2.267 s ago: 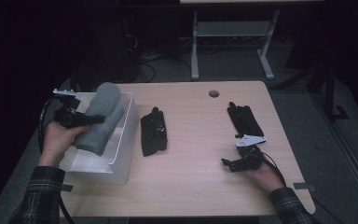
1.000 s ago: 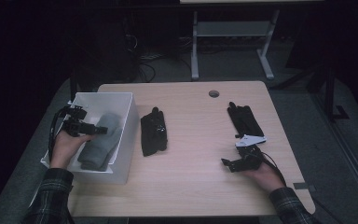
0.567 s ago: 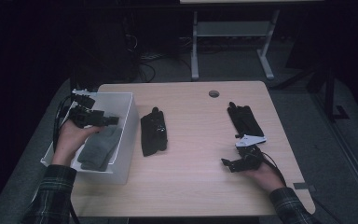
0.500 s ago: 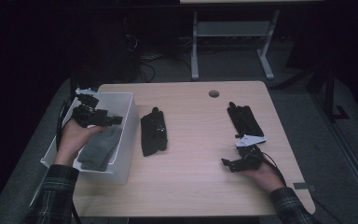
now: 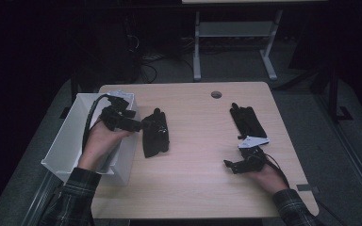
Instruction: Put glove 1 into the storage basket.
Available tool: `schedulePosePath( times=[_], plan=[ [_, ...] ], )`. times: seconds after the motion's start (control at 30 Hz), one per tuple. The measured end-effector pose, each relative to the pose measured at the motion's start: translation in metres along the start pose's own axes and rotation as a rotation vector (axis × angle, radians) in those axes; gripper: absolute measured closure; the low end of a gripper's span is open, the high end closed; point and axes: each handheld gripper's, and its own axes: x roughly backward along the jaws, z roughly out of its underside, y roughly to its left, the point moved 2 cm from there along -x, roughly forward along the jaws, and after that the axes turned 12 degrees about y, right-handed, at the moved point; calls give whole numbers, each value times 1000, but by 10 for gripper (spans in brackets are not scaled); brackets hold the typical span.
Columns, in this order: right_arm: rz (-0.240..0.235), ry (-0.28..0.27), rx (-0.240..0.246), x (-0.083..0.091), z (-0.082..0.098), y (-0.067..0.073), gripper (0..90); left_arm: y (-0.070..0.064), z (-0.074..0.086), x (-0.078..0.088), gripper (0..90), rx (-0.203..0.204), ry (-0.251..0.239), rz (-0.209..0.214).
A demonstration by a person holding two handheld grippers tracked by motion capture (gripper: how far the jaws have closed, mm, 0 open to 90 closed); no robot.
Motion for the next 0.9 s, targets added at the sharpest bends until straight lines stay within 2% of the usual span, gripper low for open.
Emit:
schedulePosePath(
  times=[0.17, 0.47, 0.57, 0.63, 0.73, 0.83, 0.9],
  plan=[
    [0, 0, 2, 0, 0, 0, 135, -18, -3, -15, 179, -20, -2, 30],
    [0, 0, 2, 0, 0, 0, 135, -44, -1, -44, 179, -64, 4, 57],
    [0, 1, 2, 0, 0, 0, 135, -52, 3, -56, 179, -79, 21, 53],
    [0, 0, 3, 0, 0, 0, 135, -57, 7, -64, 179, -78, 21, 65],
    [0, 1, 2, 0, 0, 0, 135, -63, 14, -76, 179, -102, 21, 65],
    [0, 1, 1, 0, 0, 0, 134, -68, 22, -86, 179, -129, 26, 43],
    [0, 2, 1, 0, 0, 0, 134, -70, 28, -93, 179, -129, 33, 48]
  ],
)
